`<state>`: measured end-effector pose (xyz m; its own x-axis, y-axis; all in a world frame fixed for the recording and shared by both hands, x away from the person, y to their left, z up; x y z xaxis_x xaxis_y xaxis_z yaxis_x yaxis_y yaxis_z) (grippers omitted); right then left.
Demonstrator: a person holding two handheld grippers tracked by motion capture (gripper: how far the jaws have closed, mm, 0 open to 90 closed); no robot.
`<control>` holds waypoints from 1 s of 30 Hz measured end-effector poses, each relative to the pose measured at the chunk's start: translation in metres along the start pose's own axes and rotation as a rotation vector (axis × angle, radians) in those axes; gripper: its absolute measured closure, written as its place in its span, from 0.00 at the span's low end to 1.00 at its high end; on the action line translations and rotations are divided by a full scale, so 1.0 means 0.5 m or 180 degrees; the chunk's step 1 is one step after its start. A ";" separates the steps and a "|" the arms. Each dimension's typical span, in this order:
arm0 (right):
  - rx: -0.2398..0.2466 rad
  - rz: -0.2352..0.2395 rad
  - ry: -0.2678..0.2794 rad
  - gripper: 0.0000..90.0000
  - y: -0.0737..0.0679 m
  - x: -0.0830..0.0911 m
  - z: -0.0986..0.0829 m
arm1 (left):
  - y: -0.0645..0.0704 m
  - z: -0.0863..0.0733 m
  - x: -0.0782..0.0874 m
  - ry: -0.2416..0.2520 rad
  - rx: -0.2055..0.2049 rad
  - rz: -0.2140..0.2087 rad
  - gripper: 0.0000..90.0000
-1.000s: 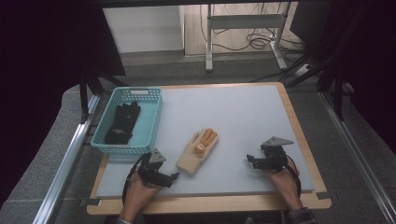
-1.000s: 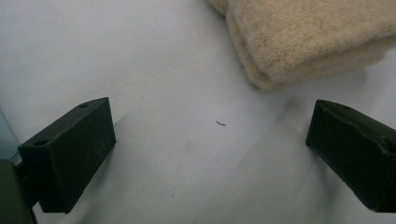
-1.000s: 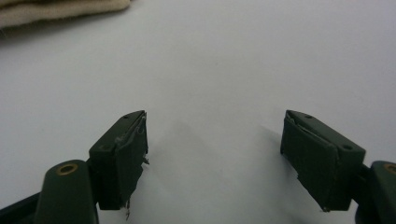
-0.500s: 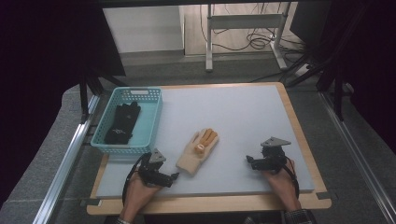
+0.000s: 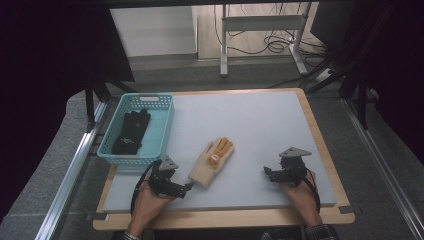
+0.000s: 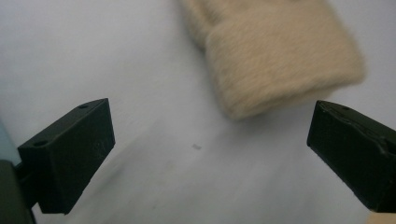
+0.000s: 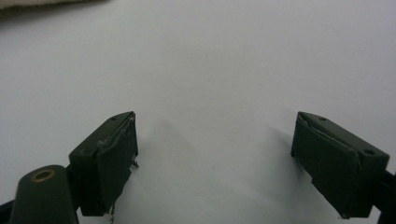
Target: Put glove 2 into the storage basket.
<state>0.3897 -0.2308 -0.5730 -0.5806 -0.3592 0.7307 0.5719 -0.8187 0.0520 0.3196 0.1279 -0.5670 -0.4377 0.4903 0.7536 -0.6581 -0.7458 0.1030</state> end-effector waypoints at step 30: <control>0.0004 0.0000 0.0006 0.16 0.000 0.000 0.000 | 0.041 0.142 -0.150 -0.0362 0.0069 0.0045 0.05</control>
<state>0.3896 -0.2308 -0.5731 -0.5816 -0.3601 0.7294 0.5727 -0.8180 0.0528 0.3824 0.0439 -0.5753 -0.3738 0.4263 0.8237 -0.6385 -0.7625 0.1049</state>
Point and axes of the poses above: each handheld gripper's, and its own axes: x roughly backward along the jaws, z roughly out of its top, y roughly to its right, the point moved 6 cm from there along -x, roughly forward along the jaws, and after that the axes turned 4 degrees about -y, right-handed, at the moved point
